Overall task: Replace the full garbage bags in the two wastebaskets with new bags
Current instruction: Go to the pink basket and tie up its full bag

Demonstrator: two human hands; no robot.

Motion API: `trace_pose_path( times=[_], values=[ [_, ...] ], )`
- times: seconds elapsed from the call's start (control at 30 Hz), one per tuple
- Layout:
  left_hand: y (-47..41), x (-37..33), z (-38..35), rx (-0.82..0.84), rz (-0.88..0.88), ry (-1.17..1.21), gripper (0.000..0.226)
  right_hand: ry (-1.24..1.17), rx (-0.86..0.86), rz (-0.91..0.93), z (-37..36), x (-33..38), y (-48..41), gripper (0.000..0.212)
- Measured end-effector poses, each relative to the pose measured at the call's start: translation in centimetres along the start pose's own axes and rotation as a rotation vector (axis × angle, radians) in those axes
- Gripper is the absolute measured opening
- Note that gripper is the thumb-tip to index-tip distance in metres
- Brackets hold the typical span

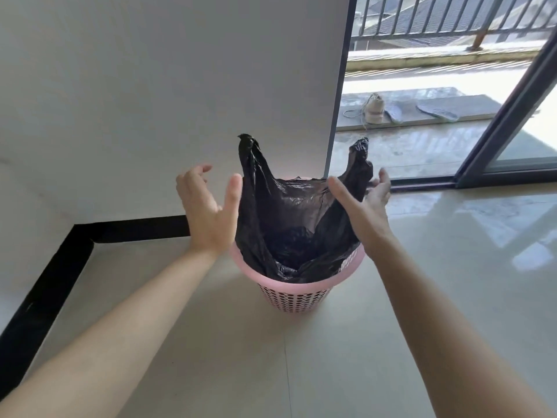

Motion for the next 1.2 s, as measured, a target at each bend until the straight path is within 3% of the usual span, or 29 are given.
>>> trace_pose_path(
  times=[0.1, 0.13, 0.2, 0.27, 0.37, 0.47, 0.57, 0.7, 0.77, 0.8, 0.9, 0.93, 1.0, 1.07, 1.13, 1.2],
  values=[
    [1.8, 1.5, -2.2, 0.26, -0.098, -0.245, 0.118, 0.432, 0.188, 0.168, -0.6, -1.9, 0.6, 0.136],
    [2.0, 2.0, -2.9, 0.32, -0.114, -0.275, 0.124, 0.557, 0.224, 0.204, -0.8, -2.7, 0.7, 0.131],
    [1.6, 2.5, -3.9, 0.369, -0.075, -0.215, 0.114, 0.668, 0.24, 0.215, -1.1, -4.0, 0.5, 0.106],
    [0.5, 2.0, -4.5, 0.351, 0.008, -0.105, 0.088, 0.653, 0.217, 0.194, -1.3, -4.2, 0.2, 0.079],
    [-1.5, 0.6, -5.2, 0.364, 0.086, 0.025, 0.072, 0.437, 0.17, 0.219, -1.6, -2.1, -0.1, 0.065],
    [-2.7, -1.3, -5.4, 0.428, 0.07, 0.166, 0.075, 0.121, 0.086, 0.255, -1.5, 1.1, -0.9, 0.064],
    [-3.0, -2.6, -6.2, 0.55, 0.129, 0.314, 0.076, 0.007, 0.04, 0.237, -1.4, 2.4, -1.6, 0.08],
    [-2.1, -2.4, -7.1, 0.664, 0.13, 0.192, 0.097, 0.112, 0.069, 0.205, -1.1, 0.7, -1.0, 0.063],
    [-2.4, -1.6, -7.0, 0.606, 0.038, -0.025, 0.102, 0.197, 0.084, 0.209, -1.2, -0.3, -0.9, 0.038],
    [-2.7, -1.1, -7.0, 0.569, 0.021, -0.096, 0.094, 0.259, 0.096, 0.214, -1.3, -0.5, -0.9, 0.021],
    [-3.1, 0.2, -7.0, 0.537, 0.078, -0.041, 0.029, 0.288, 0.103, 0.238, -1.8, -0.3, -1.0, 0.039],
    [-3.3, 0.4, -6.8, 0.496, 0.078, -0.02, 0.023, 0.25, 0.091, 0.232, -1.8, -0.2, -1.0, 0.044],
    [-3.9, 0.7, -6.2, 0.368, 0.099, 0.025, 0.036, 0.155, 0.084, 0.206, -1.8, 0.0, -1.3, 0.057],
    [-4.5, 0.5, -5.7, 0.309, 0.24, 0.284, 0.039, 0.086, 0.091, 0.154, -2.0, 0.4, -1.4, 0.063],
    [-4.1, -0.5, -6.0, 0.377, 0.394, 0.571, 0.053, 0.033, 0.116, 0.14, -2.5, 0.5, -1.4, 0.067],
    [-3.4, -1.8, -6.4, 0.475, 0.403, 0.647, 0.058, 0.04, 0.131, 0.135, -2.9, 0.3, -1.3, 0.07]
  ],
)
Point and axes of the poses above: each hand's wrist, its own y-axis away from the middle knuckle, its own z-axis out of the back of the hand, x = y × z, the point moved 5 cm from there along -y, towards the middle knuckle, and after that the axes turned 13 degrees about -y, right-handed, at the moved point
